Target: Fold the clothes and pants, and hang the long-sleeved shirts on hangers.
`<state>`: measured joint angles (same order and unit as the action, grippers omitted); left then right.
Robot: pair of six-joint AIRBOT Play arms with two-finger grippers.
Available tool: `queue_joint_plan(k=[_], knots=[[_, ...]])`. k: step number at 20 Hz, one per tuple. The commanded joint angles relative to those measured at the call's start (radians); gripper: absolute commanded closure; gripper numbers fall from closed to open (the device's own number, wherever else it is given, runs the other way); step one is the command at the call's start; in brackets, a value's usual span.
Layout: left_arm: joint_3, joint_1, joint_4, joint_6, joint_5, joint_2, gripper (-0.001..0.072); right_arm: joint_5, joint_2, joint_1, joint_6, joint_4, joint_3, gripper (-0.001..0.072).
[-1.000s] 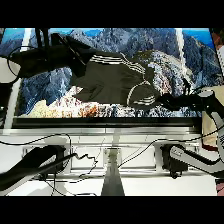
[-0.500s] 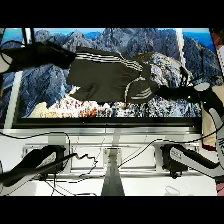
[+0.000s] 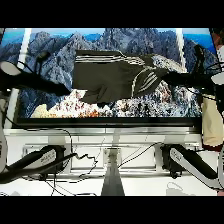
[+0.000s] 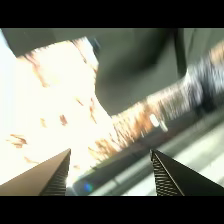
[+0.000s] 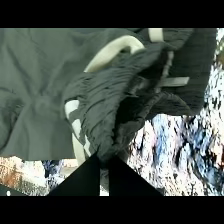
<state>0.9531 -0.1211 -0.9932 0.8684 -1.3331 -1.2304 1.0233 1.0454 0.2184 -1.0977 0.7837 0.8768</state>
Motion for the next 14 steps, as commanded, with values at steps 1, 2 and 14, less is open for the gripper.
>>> queue_joint_plan(k=[1,2,14], knots=[[-0.106,0.051,0.090,-0.200,0.043,-0.095,0.0137,0.005,-0.014,-0.001,0.000,-0.002,0.010,0.0688],[-0.106,0.083,0.102,-0.243,0.068,-0.122,0.0137,0.005,-0.014,-0.001,0.000,-0.002,0.010,0.0688],[-0.106,0.367,0.097,-0.360,0.732,-0.219,0.0141,0.010,-0.014,-0.001,-0.011,-0.002,0.010,0.0688]])
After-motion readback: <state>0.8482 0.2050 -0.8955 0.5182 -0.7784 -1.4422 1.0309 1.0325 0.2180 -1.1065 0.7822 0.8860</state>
